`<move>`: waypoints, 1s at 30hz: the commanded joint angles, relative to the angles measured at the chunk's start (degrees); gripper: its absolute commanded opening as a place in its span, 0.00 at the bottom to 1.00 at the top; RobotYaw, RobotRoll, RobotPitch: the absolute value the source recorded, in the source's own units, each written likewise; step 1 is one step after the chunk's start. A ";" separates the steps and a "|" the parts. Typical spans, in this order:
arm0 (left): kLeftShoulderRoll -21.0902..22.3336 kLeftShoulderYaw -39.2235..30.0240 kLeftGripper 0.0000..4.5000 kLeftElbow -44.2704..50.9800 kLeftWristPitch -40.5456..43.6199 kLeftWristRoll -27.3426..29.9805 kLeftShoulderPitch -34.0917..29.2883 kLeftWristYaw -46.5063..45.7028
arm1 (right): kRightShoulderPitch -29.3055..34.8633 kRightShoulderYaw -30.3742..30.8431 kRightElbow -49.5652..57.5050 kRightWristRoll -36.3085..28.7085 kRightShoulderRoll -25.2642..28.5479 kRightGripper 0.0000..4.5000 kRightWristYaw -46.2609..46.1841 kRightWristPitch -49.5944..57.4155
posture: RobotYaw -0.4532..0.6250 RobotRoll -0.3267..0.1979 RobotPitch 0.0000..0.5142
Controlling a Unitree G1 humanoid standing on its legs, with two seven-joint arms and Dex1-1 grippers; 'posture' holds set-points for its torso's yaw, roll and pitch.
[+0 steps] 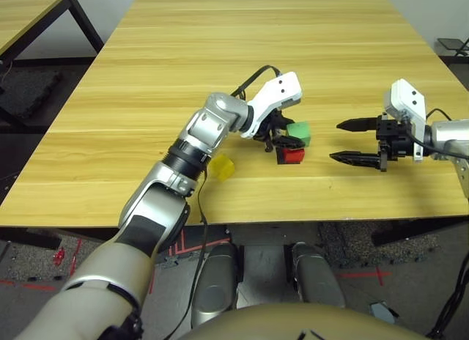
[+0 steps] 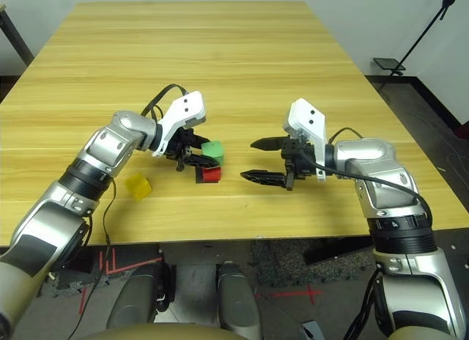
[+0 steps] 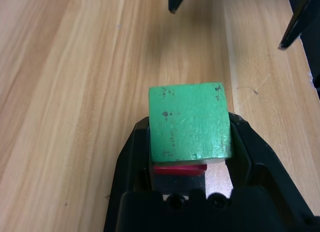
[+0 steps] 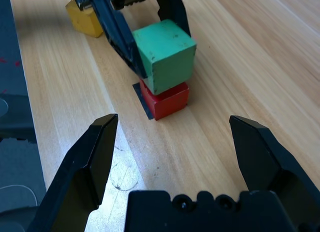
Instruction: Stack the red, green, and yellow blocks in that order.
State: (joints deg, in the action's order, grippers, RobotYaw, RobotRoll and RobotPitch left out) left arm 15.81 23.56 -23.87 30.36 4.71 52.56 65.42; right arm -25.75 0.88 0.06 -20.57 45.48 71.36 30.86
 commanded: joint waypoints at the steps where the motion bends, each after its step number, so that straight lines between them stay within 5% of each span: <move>1: -0.03 0.76 0.47 -0.77 -1.19 -0.95 0.69 0.77 | 0.77 -0.94 1.28 -0.95 0.79 1.00 -0.93 0.71 | 0.42 0.52 0.15; 30: -1.26 0.24 0.47 -1.42 -2.41 -2.03 -0.38 0.28 | 1.27 -0.69 2.47 -2.98 1.55 1.00 -3.51 1.96 | 0.41 0.52 0.18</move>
State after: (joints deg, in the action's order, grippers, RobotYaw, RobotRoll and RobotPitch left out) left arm 14.69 23.60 -25.98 27.89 2.85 52.56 65.49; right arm -24.43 0.77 1.83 -23.21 46.34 68.05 32.42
